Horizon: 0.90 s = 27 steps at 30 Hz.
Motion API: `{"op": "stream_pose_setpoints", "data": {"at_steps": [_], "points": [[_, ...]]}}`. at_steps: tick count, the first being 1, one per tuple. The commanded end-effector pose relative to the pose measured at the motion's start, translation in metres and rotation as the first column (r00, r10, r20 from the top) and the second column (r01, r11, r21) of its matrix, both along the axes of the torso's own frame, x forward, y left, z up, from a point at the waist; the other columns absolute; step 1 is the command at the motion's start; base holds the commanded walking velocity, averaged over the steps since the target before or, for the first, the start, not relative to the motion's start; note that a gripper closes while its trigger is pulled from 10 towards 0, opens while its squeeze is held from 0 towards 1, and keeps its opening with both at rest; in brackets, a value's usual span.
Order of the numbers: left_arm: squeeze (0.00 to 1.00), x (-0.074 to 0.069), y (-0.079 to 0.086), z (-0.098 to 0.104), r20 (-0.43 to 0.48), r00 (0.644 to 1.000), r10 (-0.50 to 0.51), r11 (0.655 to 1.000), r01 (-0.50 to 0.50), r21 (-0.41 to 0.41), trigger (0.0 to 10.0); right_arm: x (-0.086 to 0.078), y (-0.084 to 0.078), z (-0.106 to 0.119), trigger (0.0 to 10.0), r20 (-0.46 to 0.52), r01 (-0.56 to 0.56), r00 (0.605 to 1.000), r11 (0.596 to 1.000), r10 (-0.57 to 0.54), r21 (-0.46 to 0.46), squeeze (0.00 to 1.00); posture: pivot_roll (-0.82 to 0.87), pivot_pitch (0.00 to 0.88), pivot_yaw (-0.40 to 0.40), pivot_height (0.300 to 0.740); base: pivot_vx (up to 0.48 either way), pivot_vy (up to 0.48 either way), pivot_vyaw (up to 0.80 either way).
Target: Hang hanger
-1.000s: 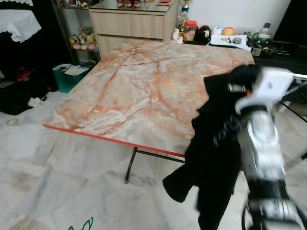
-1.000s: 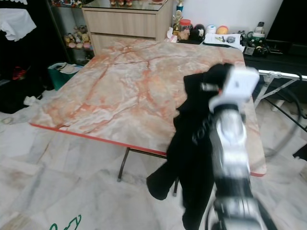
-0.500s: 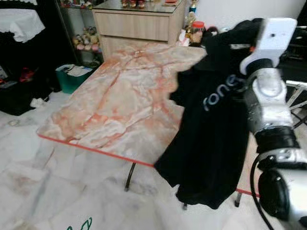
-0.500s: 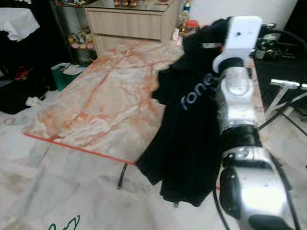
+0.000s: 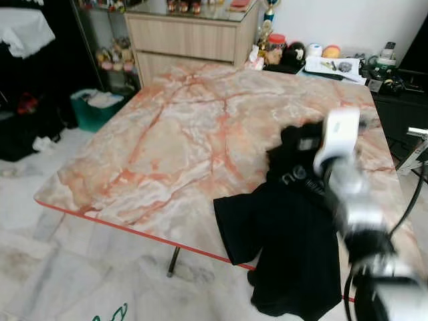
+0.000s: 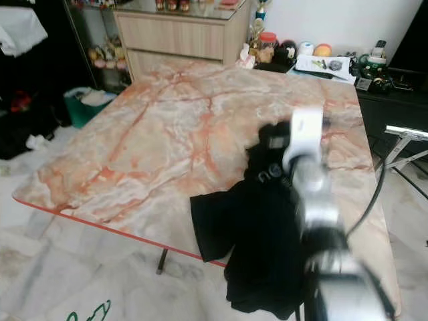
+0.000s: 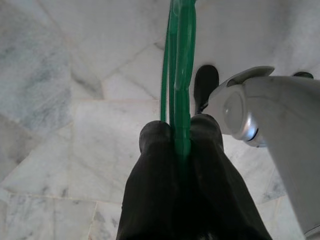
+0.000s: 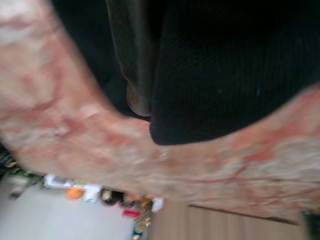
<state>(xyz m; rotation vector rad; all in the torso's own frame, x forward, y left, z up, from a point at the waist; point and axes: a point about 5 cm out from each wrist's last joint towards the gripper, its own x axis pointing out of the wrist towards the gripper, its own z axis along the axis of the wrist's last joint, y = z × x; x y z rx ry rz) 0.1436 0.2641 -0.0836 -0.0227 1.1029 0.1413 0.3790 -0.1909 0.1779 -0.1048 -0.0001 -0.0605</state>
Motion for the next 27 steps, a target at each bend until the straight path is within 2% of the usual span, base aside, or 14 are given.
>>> {"op": "stream_pose_setpoints", "data": {"at_steps": [1,3,5,8,9,10,13,15,18,21,24,25,26,27], "points": [[0.0,-0.014,0.005,-0.003,-0.049,0.999,-0.007,1.0,0.008,0.013,10.0,-0.013,-0.002,0.009,10.0,0.041,0.026,0.999,0.998,-0.028,0.05,0.0,0.02,0.104,0.012,0.74,0.0,0.0,0.0],[0.0,-0.014,0.005,-0.003,-0.05,0.999,-0.008,1.0,0.009,0.014,10.0,-0.018,-0.002,0.006,10.0,0.034,0.03,0.999,0.998,-0.032,0.054,0.0,0.02,0.104,0.012,0.74,0.0,0.0,0.0],[0.0,-0.015,0.006,-0.003,-0.053,0.999,-0.01,1.0,0.011,0.015,10.0,-0.032,0.0,-0.001,10.0,0.011,0.032,0.999,0.997,-0.033,0.065,0.0,0.02,0.097,0.01,0.74,0.0,0.0,0.0],[0.0,-0.016,0.007,-0.003,-0.052,0.999,-0.012,1.0,0.013,0.016,10.0,-0.056,-0.007,-0.003,10.0,0.017,0.107,0.994,0.991,-0.109,0.083,0.0,0.02,0.092,0.007,0.74,0.0,0.0,0.0],[0.0,-0.016,0.007,-0.003,-0.052,0.999,-0.012,1.0,0.013,0.016,10.0,-0.056,-0.007,-0.003,10.0,0.017,0.107,0.994,0.991,-0.109,0.083,0.0,0.02,0.092,0.007,0.74,0.0,0.0,0.0],[0.0,-0.017,0.007,-0.004,-0.054,0.998,-0.017,1.0,0.018,0.017,10.0,-0.07,-0.013,-0.006,10.0,0.007,0.166,0.986,0.979,-0.167,0.115,1.0,0.02,0.091,0.007,0.74,0.0,0.0,0.0],[0.0,-0.018,0.008,-0.003,-0.056,0.998,-0.033,0.999,0.034,0.019,10.0,-0.09,-0.022,-0.012,10.0,-0.023,0.231,0.973,0.968,-0.23,0.096,1.0,0.01,0.089,0.006,0.74,0.0,0.0,0.0],[0.0,-0.018,0.008,-0.004,-0.057,0.998,-0.034,0.999,0.035,0.019,10.0,-0.093,-0.023,-0.013,10.0,-0.028,0.241,0.971,0.966,-0.239,0.089,1.0,0.01,0.089,0.005,0.74,0.0,0.0,0.0],[0.0,-0.02,0.008,-0.004,-0.066,0.997,-0.044,0.999,0.046,0.02,10.0,-0.114,-0.03,-0.024,10.0,-0.075,0.268,0.962,0.961,-0.263,0.065,1.0,0.0,0.087,0.005,0.74,0.0,0.0,0.0],[0.0,-0.021,0.009,-0.004,-0.076,0.995,-0.057,0.998,0.059,0.021,10.0,-0.129,-0.028,-0.033,10.0,-0.114,0.252,0.963,0.966,-0.245,0.055,1.0,0.0,0.088,0.004,0.74,0.0,0.0,0.0],[0.0,-0.023,0.009,-0.004,-0.081,0.994,-0.067,0.997,0.069,0.02,10.0,-0.135,-0.019,-0.036,10.0,-0.125,0.159,0.98,0.987,-0.155,0.021,1.0,0.01,0.093,0.003,0.74,0.0,0.0,0.0],[0.0,-0.023,0.009,-0.004,-0.082,0.994,-0.068,0.997,0.07,0.02,10.0,-0.135,-0.017,-0.035,10.0,-0.121,0.136,0.984,0.99,-0.132,0.027,0.64,0.01,0.103,0.001,0.74,0.0,0.0,0.0],[0.0,-0.023,0.009,-0.004,-0.082,0.994,-0.069,0.997,0.071,0.02,10.0,-0.135,-0.015,-0.035,10.0,-0.118,0.121,0.986,0.992,-0.116,0.033,0.64,0.01,0.103,0.001,0.74,0.0,0.0,0.0],[0.0,-0.023,0.009,-0.005,-0.084,0.994,-0.072,0.997,0.074,0.022,10.0,-0.135,-0.011,-0.031,10.0,-0.099,0.08,0.992,0.997,-0.079,0.009,0.0,0.01,0.11,-0.004,0.74,0.0,0.0,0.0]]}}
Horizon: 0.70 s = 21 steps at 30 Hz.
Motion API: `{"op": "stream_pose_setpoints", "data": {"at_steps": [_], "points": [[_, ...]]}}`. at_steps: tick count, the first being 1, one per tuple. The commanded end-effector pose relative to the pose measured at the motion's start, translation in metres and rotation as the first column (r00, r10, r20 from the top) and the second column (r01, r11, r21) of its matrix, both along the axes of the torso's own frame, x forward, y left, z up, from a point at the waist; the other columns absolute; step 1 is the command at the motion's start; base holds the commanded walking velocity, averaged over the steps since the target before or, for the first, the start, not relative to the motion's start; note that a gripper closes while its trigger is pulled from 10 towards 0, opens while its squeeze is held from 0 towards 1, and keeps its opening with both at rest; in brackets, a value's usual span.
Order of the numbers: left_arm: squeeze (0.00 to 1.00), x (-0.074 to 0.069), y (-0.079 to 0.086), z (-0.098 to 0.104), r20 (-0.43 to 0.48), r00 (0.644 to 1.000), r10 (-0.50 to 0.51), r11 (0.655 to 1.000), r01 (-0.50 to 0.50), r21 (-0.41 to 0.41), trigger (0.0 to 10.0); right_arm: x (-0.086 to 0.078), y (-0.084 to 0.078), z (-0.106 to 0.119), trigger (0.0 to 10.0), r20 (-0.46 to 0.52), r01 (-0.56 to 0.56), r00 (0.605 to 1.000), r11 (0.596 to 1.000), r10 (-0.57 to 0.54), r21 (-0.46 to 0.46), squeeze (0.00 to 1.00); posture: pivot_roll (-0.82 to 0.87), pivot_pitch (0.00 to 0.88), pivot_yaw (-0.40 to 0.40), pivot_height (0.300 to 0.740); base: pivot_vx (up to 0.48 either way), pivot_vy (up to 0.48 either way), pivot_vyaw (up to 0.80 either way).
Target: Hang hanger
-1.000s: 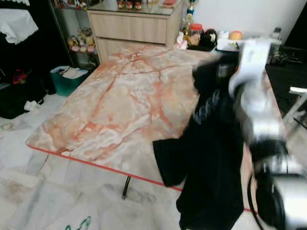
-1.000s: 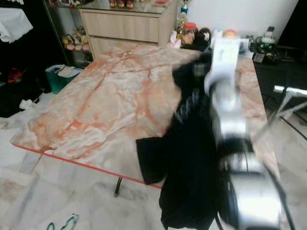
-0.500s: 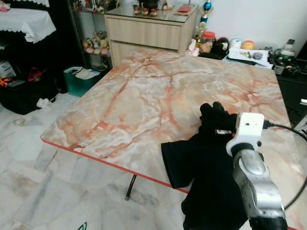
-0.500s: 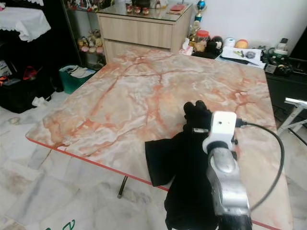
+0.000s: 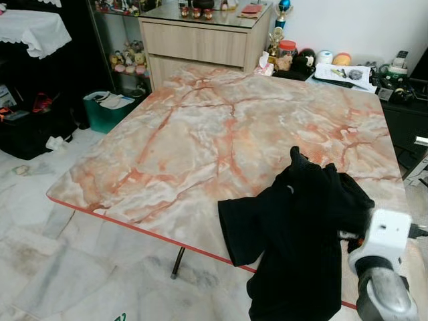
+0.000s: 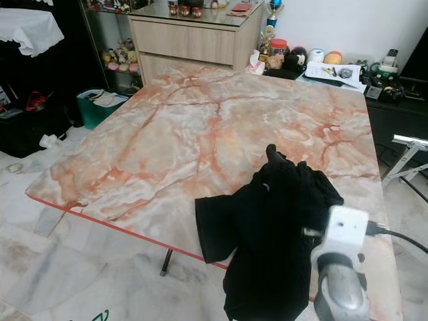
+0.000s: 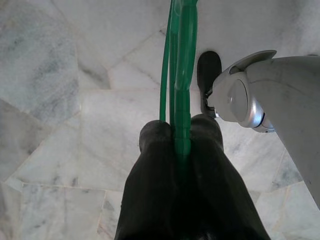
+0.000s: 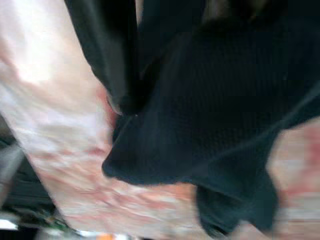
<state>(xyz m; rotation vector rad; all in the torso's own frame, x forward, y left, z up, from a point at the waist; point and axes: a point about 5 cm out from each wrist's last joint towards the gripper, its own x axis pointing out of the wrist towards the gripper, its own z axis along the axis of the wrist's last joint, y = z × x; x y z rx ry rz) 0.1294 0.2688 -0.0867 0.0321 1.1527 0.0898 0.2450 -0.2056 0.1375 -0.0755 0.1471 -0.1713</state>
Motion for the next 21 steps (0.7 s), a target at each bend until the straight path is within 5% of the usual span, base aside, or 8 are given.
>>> {"op": "stream_pose_setpoints", "data": {"at_steps": [1,7,8,9,21], "points": [[0.0,-0.009,0.005,-0.001,-0.031,0.999,-0.005,1.0,0.006,0.01,10.0,-0.001,0.004,0.009,10.0,0.04,-0.039,0.998,0.999,0.04,-0.021,0.0,0.01,0.11,-0.004,0.74,0.0,0.0,0.0],[0.0,-0.012,0.005,-0.002,-0.037,0.999,-0.009,1.0,0.009,0.014,10.0,-0.018,0.0,0.01,10.0,0.035,-0.002,0.999,0.999,0.003,-0.036,0.0,0.01,0.129,-0.007,0.74,0.0,0.0,0.0],[0.0,-0.012,0.006,-0.002,-0.038,0.999,-0.011,1.0,0.012,0.015,10.0,-0.02,-0.002,0.01,10.0,0.038,0.014,0.999,1.0,-0.012,-0.027,0.16,0.01,0.134,-0.005,0.74,0.0,0.0,0.0],[0.0,-0.013,0.006,-0.002,-0.041,0.999,-0.013,1.0,0.013,0.015,10.0,-0.023,-0.003,0.012,10.0,0.049,0.033,0.998,0.999,-0.033,-0.013,1.0,0.01,0.138,-0.004,0.74,0.0,0.0,0.0],[0.0,-0.016,0.006,-0.003,-0.047,0.999,-0.014,1.0,0.015,0.015,10.0,-0.034,-0.003,0.015,10.0,0.068,0.058,0.996,0.998,-0.056,-0.025,1.0,0.01,0.143,-0.006,0.74,0.0,0.0,0.0]]}}
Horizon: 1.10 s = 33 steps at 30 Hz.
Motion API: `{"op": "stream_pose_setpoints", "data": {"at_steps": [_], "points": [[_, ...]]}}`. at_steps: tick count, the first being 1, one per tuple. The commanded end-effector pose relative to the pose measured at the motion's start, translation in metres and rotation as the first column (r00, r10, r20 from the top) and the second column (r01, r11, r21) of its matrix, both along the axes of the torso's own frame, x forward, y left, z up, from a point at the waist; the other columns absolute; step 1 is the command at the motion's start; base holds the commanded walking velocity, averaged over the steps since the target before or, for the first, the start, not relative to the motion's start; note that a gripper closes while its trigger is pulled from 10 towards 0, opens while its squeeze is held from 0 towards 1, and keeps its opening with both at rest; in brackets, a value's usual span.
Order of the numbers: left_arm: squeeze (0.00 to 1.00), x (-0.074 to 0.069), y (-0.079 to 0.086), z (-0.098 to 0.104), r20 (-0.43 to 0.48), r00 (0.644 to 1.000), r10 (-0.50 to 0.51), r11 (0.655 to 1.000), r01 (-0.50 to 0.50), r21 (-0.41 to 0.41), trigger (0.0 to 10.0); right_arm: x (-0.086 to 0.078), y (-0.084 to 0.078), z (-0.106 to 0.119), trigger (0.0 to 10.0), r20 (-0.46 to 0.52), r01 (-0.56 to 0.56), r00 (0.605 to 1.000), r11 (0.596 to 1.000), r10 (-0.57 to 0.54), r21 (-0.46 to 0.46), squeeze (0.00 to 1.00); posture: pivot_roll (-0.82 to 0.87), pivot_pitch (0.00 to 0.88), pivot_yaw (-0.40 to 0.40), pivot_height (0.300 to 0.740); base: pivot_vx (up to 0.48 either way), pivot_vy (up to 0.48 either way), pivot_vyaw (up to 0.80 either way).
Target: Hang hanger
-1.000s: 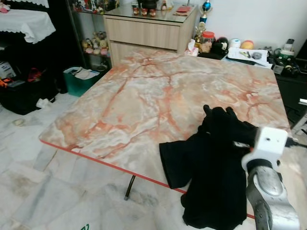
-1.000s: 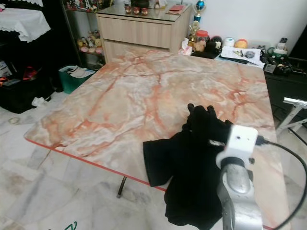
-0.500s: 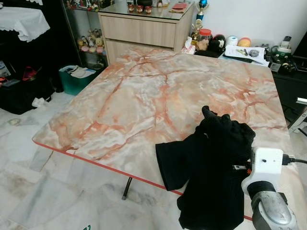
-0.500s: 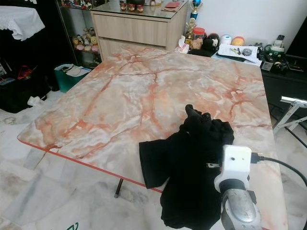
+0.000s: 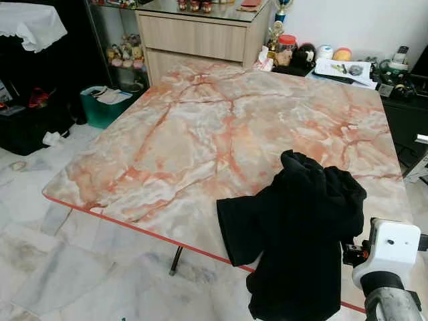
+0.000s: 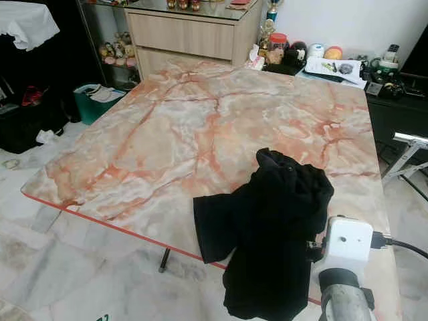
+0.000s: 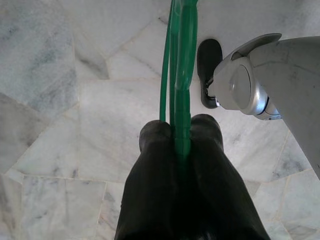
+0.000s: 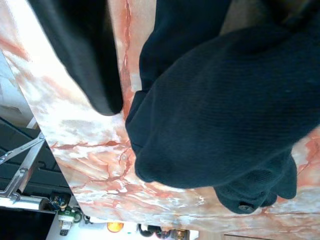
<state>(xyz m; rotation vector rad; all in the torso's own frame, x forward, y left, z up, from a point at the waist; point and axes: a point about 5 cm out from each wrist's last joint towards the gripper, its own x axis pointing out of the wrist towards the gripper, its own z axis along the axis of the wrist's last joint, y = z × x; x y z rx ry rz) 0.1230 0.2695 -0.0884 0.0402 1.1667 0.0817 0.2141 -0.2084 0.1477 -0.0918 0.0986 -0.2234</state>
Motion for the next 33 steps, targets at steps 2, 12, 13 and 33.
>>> {"op": "stream_pose_setpoints", "data": {"at_steps": [2,12,13,33], "points": [[0.0,-0.009,0.005,-0.001,-0.033,0.999,-0.004,1.0,0.005,0.014,10.0,-0.003,-0.001,0.005,10.0,0.018,0.008,1.0,1.0,-0.008,-0.003,1.0,0.01,0.143,-0.006,0.74,0.0,0.0,0.0],[0.0,-0.03,0.002,-0.008,-0.085,0.995,-0.059,0.997,0.063,0.039,10.0,-0.028,0.026,-0.033,10.0,-0.138,-0.057,0.987,0.982,0.082,0.181,0.0,0.02,0.054,-0.006,0.74,0.0,0.0,0.0],[0.0,-0.03,0.002,-0.008,-0.085,0.995,-0.057,0.997,0.06,0.039,10.0,-0.024,0.025,-0.03,10.0,-0.119,-0.05,0.99,0.98,0.073,0.191,0.0,0.02,0.049,-0.002,0.74,0.0,0.0,0.0],[0.0,-0.027,-0.007,-0.01,-0.04,0.999,-0.017,0.998,0.019,0.059,10.0,0.008,0.044,-0.022,10.0,0.103,-0.136,0.987,0.979,0.12,0.155,0.0,0.01,0.0,-0.02,0.74,0.0,0.0,0.0]]}}
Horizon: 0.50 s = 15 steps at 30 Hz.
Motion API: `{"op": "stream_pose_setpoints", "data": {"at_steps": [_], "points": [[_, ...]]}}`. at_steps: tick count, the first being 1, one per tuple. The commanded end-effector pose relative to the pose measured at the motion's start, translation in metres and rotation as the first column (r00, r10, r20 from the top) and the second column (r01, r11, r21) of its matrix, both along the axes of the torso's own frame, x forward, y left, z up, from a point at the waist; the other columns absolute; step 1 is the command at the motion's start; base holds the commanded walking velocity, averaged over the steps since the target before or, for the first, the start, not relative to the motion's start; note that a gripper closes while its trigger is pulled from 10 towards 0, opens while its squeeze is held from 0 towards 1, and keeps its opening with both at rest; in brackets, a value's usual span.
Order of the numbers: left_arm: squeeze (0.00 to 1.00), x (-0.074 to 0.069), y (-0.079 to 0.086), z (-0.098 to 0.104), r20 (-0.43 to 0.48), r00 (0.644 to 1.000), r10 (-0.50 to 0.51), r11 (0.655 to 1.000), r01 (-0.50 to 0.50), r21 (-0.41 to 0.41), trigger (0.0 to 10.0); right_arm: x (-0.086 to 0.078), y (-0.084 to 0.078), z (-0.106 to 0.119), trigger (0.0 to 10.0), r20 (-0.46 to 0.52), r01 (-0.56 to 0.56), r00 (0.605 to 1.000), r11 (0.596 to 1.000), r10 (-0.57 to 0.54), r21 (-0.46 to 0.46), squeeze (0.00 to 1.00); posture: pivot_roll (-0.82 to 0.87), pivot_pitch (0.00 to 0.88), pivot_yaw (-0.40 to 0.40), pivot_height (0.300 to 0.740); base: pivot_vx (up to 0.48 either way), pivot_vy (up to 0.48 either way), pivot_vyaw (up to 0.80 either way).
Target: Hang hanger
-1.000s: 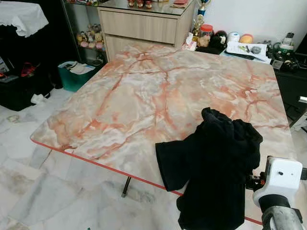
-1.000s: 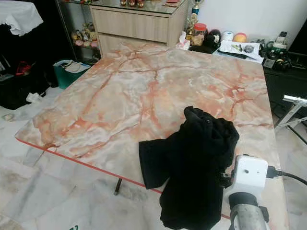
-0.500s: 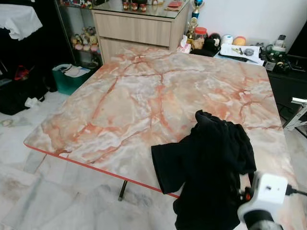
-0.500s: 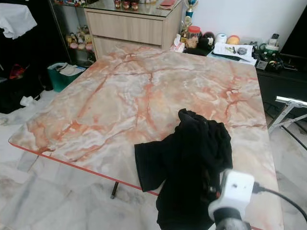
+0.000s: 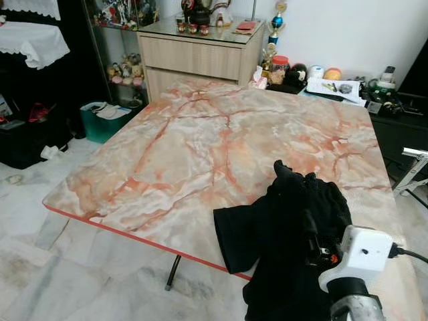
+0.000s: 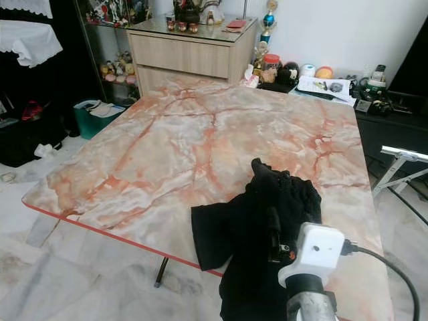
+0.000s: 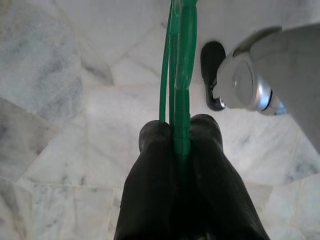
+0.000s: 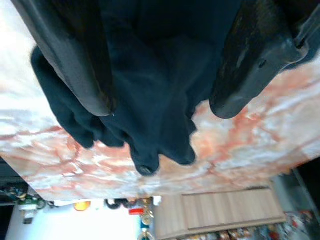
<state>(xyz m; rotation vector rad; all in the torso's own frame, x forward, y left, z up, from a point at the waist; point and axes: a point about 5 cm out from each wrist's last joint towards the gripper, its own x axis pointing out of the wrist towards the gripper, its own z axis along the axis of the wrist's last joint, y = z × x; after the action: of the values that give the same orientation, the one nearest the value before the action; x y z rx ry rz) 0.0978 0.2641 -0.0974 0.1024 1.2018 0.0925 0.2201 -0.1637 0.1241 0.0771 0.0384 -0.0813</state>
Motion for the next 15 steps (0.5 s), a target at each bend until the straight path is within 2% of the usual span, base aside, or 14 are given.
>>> {"op": "stream_pose_setpoints", "data": {"at_steps": [1,5,10,11,12,15], "points": [[0.0,-0.001,-0.002,-0.001,0.002,1.0,0.011,1.0,-0.011,0.008,10.0,0.002,-0.001,0.002,10.0,0.023,0.009,1.0,1.0,-0.008,-0.004,0.0,0.01,0.0,-0.021,0.74,0.0,0.0,0.0],[0.0,0.0,-0.003,-0.001,0.009,1.0,0.026,1.0,-0.026,0.011,10.0,0.004,-0.001,-0.001,10.0,0.028,-0.002,1.0,1.0,0.003,-0.024,0.0,0.02,0.0,-0.028,0.74,0.0,0.0,0.0],[0.0,0.002,-0.004,-0.001,0.013,1.0,0.019,1.0,-0.019,0.014,10.0,0.011,-0.007,-0.001,10.0,0.053,0.053,0.997,0.997,-0.051,-0.047,0.0,0.01,0.0,-0.017,0.74,0.0,0.0,0.0],[0.0,0.008,-0.009,-0.001,0.029,1.0,0.006,1.0,-0.006,0.008,10.0,0.013,-0.008,-0.001,10.0,0.058,0.067,0.996,0.997,-0.064,-0.046,0.0,0.01,0.0,-0.015,0.74,0.0,0.0,0.0],[0.0,0.027,-0.025,0.0,0.079,0.997,-0.022,1.0,0.023,-0.015,10.0,0.014,-0.01,-0.004,10.0,0.054,0.081,0.995,0.996,-0.078,-0.047,0.0,0.01,0.0,-0.01,0.74,0.0,0.0,0.0],[0.0,0.038,-0.034,0.002,0.108,0.993,-0.042,0.999,0.045,-0.021,10.0,0.014,-0.011,-0.007,10.0,0.052,0.102,0.994,0.994,-0.099,-0.045,0.0,0.0,0.0,-0.007,0.74,0.0,0.0,0.0]]}}
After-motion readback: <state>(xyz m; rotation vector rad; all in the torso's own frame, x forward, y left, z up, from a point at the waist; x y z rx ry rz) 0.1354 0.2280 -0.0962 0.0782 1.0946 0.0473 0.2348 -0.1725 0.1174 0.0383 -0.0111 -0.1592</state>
